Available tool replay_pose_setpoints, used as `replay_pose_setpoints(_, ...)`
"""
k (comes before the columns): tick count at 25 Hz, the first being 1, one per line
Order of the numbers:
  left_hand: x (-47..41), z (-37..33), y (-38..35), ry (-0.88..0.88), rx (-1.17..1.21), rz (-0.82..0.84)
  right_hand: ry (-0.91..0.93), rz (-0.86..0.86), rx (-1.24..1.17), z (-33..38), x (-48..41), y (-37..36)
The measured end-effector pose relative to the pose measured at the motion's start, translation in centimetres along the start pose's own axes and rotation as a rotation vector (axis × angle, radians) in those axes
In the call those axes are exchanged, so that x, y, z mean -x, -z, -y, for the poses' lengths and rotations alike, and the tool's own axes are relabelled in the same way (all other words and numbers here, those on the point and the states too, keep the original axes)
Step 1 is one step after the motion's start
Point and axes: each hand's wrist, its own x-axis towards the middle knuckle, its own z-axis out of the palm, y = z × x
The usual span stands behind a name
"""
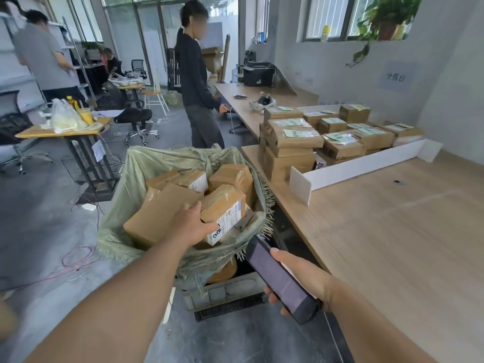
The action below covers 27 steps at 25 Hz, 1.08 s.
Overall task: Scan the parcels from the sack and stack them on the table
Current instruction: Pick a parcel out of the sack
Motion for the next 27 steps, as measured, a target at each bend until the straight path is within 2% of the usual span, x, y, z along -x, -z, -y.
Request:
replay_pose_setpoints(6,-6.6,-2.8,-2.8,0.063,-0.013,-0.019,-0.002,0.006,0.026,3.0,-3.5,4.3)
replay_pose_setpoints(9,-9.2,-4.2,-5.1,0.08,0.045,0.094,-0.021,0.015,0.027,3.7,-4.9,6.7)
replay_pose_setpoints(12,-10.9,-4.9,-6.4,0.015,0.017,0.13,-0.026,-0.005,-0.002,4.1,-6.1,8.9)
replay_pose_setpoints(21,-10.5,-8.1,-5.5,-0.21,0.089,-0.044,0.033,0.035,-0.036,3.8,-5.0,11.3)
replay_pose_setpoints(27,-7.7,-10.4,-6.5,-0.263,0.197,0.03,0.019,0.003,-0.101,1.8,-1.7,10.8)
